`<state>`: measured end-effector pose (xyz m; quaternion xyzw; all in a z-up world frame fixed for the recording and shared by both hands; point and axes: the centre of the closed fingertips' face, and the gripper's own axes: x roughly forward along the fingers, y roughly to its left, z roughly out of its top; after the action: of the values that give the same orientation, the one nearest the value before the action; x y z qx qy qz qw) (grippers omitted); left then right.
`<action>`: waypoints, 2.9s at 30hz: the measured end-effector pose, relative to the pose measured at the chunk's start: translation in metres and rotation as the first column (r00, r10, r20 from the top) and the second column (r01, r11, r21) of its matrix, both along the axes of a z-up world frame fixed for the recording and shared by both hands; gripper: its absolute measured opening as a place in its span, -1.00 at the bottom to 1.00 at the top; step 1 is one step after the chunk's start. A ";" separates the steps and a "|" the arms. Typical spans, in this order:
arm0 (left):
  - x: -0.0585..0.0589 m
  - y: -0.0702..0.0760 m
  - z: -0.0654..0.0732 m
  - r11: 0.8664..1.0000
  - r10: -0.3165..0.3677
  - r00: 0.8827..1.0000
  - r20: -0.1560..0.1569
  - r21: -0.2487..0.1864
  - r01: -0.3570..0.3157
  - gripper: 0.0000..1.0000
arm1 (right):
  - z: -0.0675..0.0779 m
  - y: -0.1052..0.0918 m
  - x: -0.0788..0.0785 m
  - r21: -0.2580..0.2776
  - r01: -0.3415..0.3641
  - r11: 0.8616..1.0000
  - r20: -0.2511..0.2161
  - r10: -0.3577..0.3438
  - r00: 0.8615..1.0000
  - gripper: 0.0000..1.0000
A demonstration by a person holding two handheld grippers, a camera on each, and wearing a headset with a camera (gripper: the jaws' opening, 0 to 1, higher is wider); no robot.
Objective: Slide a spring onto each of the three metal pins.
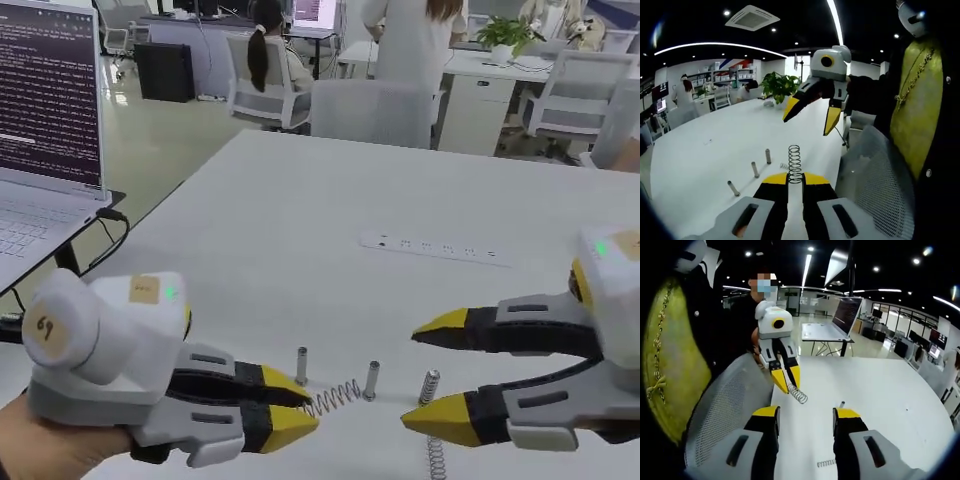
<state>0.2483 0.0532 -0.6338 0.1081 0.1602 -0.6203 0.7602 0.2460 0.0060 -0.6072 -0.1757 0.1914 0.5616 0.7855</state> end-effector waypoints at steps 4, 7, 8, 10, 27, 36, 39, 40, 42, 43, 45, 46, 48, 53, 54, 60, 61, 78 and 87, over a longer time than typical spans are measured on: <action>-0.006 -0.006 0.004 0.999 -0.034 0.999 0.006 -0.012 0.034 -0.96 | -0.006 0.007 -0.005 -0.009 -0.032 0.999 -0.023 0.032 0.999 -0.29; -0.009 -0.011 0.006 0.998 -0.054 0.998 0.013 -0.016 0.054 -0.96 | -0.008 0.011 -0.010 -0.011 -0.060 0.998 -0.039 0.060 0.997 -0.38; -0.010 -0.011 0.006 0.998 -0.058 0.998 0.015 -0.016 0.058 -0.96 | -0.009 0.011 -0.011 -0.011 -0.064 0.998 -0.042 0.064 0.997 -0.43; -0.012 -0.013 0.008 0.997 -0.069 0.998 0.016 -0.019 0.069 -0.96 | -0.010 0.012 -0.013 -0.016 -0.073 0.997 -0.046 0.072 0.996 -0.49; -0.025 -0.022 0.005 0.992 -0.128 0.991 0.027 0.000 0.128 -0.96 | -0.009 0.016 -0.023 -0.041 -0.109 0.993 -0.067 0.106 0.992 -0.82; -0.026 -0.022 0.003 0.991 -0.135 0.991 0.026 0.003 0.135 -0.97 | -0.009 0.017 -0.024 -0.060 -0.125 0.990 -0.080 0.120 0.990 -0.79; -0.026 -0.021 0.004 0.991 -0.134 0.991 0.028 -0.002 0.134 -0.97 | -0.014 0.015 -0.023 -0.056 -0.116 0.992 -0.102 0.110 0.989 -0.71; -0.026 -0.021 0.004 0.991 -0.134 0.991 0.029 -0.003 0.134 -0.97 | -0.016 0.015 -0.023 -0.060 -0.117 0.991 -0.104 0.111 0.988 -0.74; -0.026 -0.021 0.004 0.991 -0.136 0.990 0.029 -0.003 0.136 -0.97 | -0.017 0.014 -0.024 -0.061 -0.121 0.991 -0.106 0.114 0.988 -0.78; -0.026 -0.021 0.004 0.990 -0.138 0.990 0.029 0.000 0.138 -0.97 | -0.016 0.014 -0.024 -0.059 -0.122 0.991 -0.095 0.116 0.989 -0.81; -0.026 -0.021 0.003 0.991 -0.137 0.990 0.030 0.000 0.137 -0.96 | -0.015 0.014 -0.024 -0.063 -0.121 0.991 -0.094 0.115 0.989 -0.82; -0.025 -0.021 0.003 0.991 -0.137 0.990 0.029 0.000 0.137 -0.96 | -0.014 0.014 -0.024 -0.066 -0.123 0.990 -0.091 0.116 0.989 -0.83; -0.025 -0.022 0.002 0.990 -0.139 0.990 0.029 0.004 0.139 -0.97 | -0.012 0.015 -0.025 -0.070 -0.125 0.990 -0.088 0.119 0.989 -0.83; -0.025 -0.025 0.000 0.990 -0.142 0.989 0.032 0.014 0.142 -0.97 | -0.008 0.018 -0.024 -0.082 -0.138 0.987 -0.073 0.132 0.989 -0.83; -0.025 -0.025 0.000 0.990 -0.142 0.989 0.033 0.015 0.142 -0.97 | -0.007 0.019 -0.024 -0.085 -0.140 0.986 -0.070 0.134 0.988 -0.83; -0.025 -0.027 -0.002 0.989 -0.148 0.988 0.038 0.024 0.147 -0.97 | -0.003 0.024 -0.027 -0.109 -0.167 0.980 -0.062 0.161 0.985 -0.84; -0.025 -0.027 -0.002 0.989 -0.148 0.988 0.038 0.024 0.147 -0.97 | -0.002 0.025 -0.027 -0.117 -0.174 0.978 -0.060 0.168 0.984 -0.84; -0.028 -0.036 -0.001 0.987 -0.160 0.986 0.037 -0.007 0.161 -0.97 | -0.008 0.023 -0.031 -0.267 -0.265 0.926 -0.096 0.248 0.964 -0.79; -0.026 -0.040 0.003 0.987 -0.158 0.987 0.043 -0.029 0.159 -0.97 | -0.014 0.024 -0.030 -0.311 -0.308 0.899 -0.122 0.284 0.951 -0.78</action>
<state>0.2219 0.0133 -0.6311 0.1206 0.1255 -0.6789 0.7133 0.2161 0.0303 -0.6209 -0.3096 0.2814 0.6411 0.6434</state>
